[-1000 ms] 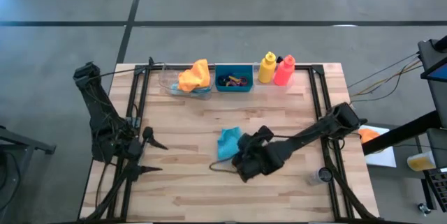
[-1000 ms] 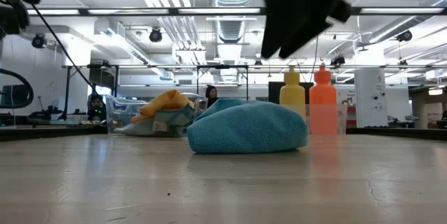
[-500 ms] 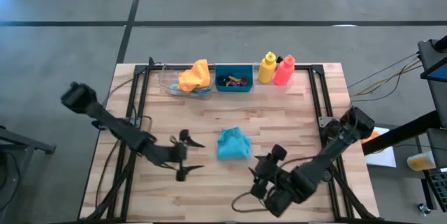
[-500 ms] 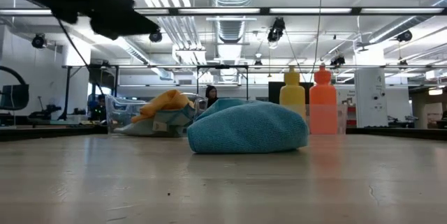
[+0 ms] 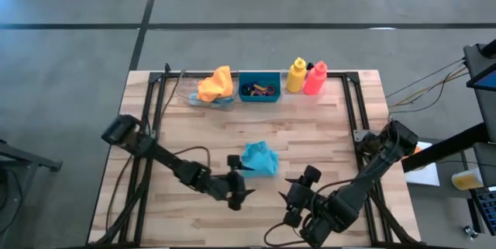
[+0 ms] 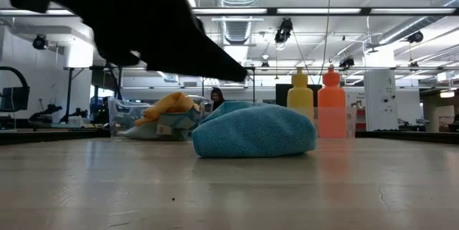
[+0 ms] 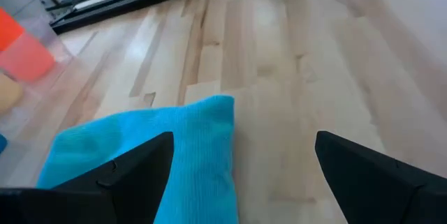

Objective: Pick & Place Sports Items
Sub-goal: Put the folded blue towel into the transparent bin

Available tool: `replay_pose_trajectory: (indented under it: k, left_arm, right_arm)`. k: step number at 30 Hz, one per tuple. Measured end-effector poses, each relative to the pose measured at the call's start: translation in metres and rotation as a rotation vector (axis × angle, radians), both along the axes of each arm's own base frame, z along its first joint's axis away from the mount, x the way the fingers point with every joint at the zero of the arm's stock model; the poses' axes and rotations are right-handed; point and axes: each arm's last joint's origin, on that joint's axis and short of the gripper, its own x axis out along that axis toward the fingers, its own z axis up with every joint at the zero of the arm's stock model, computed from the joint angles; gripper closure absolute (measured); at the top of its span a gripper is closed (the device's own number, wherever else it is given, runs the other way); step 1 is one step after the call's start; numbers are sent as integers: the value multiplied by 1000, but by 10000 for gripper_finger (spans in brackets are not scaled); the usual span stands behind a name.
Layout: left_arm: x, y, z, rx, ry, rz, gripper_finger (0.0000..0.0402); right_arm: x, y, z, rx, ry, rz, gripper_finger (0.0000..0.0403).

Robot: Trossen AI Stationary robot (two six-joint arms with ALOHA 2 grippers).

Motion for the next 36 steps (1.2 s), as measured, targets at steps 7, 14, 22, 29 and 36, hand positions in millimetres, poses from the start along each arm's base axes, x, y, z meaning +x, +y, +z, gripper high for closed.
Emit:
replay_pose_trajectory:
  k: [7, 14, 22, 29, 36]
  left_arm:
    - [31, 12, -24, 41, 43, 63, 50]
    - [45, 32, -47, 64, 92, 122, 50]
    - [46, 37, -60, 70, 121, 130, 50]
    - [46, 37, -59, 55, 121, 132, 82]
    - [46, 37, -60, 10, 116, 164, 201]
  right_arm:
    - [-4, 4, -2, 33, 61, 43, 183]
    - [-17, 17, -3, 32, 65, 94, 183]
    - [-24, 24, -3, 8, 72, 136, 183]
    - [-24, 23, -3, -31, 91, 169, 183]
    - [-23, 23, -2, -65, 86, 179, 184]
